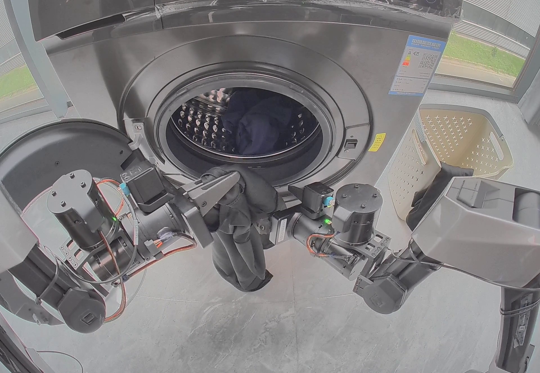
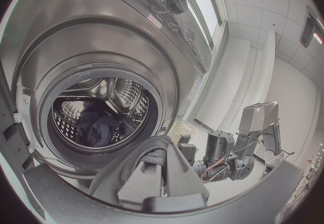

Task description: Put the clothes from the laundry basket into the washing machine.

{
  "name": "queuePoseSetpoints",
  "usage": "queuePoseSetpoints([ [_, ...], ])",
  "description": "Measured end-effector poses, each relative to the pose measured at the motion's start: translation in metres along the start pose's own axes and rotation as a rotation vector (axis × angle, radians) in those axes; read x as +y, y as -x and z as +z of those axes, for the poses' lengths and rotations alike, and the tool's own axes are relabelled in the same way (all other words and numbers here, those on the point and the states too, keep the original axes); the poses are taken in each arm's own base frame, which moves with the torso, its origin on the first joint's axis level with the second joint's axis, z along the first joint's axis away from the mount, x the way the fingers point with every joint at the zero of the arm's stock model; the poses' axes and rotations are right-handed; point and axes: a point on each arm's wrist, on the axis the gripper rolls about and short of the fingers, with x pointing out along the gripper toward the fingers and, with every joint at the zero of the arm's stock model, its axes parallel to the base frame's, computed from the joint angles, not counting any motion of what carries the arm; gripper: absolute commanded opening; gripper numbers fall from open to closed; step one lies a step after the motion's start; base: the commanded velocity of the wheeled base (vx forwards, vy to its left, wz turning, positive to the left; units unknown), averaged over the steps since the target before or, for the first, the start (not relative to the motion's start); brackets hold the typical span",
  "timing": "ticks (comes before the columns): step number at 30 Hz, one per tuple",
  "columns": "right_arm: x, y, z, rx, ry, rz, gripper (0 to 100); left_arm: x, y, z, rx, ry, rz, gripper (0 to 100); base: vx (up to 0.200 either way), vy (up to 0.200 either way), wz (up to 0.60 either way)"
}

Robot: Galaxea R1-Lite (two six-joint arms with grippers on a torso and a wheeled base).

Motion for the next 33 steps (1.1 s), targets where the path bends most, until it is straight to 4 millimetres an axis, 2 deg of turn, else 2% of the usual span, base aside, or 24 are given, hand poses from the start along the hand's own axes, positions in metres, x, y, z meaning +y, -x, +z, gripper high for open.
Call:
queuePoseSetpoints([
  [7, -0.003, -0.003, 0.004, -0.021, 0.0, -0.005, 100, 0.0, 0.001, -0.001, 0.004, 0.001, -0.002, 0, 0.0, 0.0, 0.0],
  [8, -0.002, -0.003, 0.005, -0.025, -0.001, -0.003, 0, 0.0, 0.001, -0.001, 0.005, 0.001, -0.002, 0, 0.0, 0.0, 0.0],
  [18, 0.003, 0.001, 0.011, -0.047, -0.002, 0.022, 0, 0.002, -0.001, -0.003, 0.01, 0.003, 0.006, 0, 0.0, 0.0, 0.0],
  [30, 0.004, 0.034, 0.04, -0.06, 0.003, 0.022, 0, 0.004, -0.003, -0.007, 0.02, 0.007, 0.01, 0, 0.0, 0.0, 0.0],
  [31, 0.005, 0.037, 0.042, -0.062, 0.003, 0.024, 0, 0.004, -0.003, -0.007, 0.021, 0.008, 0.008, 100, 0.0, 0.0, 0.0],
  [33, 0.008, 0.04, 0.045, -0.068, 0.002, 0.032, 0, 0.004, -0.003, -0.008, 0.025, 0.008, 0.003, 100, 0.0, 0.0, 0.0],
])
